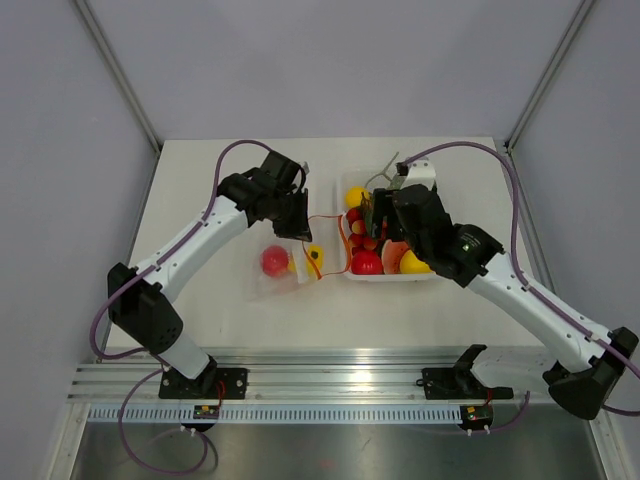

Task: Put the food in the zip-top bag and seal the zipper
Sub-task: Place the fake vegetable in the zipper food storage bag, then pick up the fake fruit from the bin.

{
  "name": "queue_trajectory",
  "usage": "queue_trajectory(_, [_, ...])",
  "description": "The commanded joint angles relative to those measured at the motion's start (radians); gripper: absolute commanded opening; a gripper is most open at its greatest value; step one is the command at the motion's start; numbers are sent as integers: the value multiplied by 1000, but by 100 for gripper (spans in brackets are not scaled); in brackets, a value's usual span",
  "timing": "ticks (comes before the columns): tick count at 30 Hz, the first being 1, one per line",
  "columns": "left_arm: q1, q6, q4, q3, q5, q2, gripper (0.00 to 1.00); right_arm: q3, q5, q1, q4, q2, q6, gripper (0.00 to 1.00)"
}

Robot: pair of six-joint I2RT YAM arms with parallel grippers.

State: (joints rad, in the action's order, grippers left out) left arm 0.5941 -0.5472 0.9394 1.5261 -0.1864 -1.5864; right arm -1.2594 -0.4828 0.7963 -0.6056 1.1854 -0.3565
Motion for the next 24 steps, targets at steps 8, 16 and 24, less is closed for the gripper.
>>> queue_trajectory(8, [-5,-33,-70,9,-15,60,0,247,139,-314,-19,-78,-137,86])
queue_trajectory(16, [-5,-37,-79,-9,-19,59,0,318,279,-381,99,39,-147,88])
queue_trajectory(24, [-5,-33,-73,-27,-10,71,0,299,216,-407,55,166,-141,84])
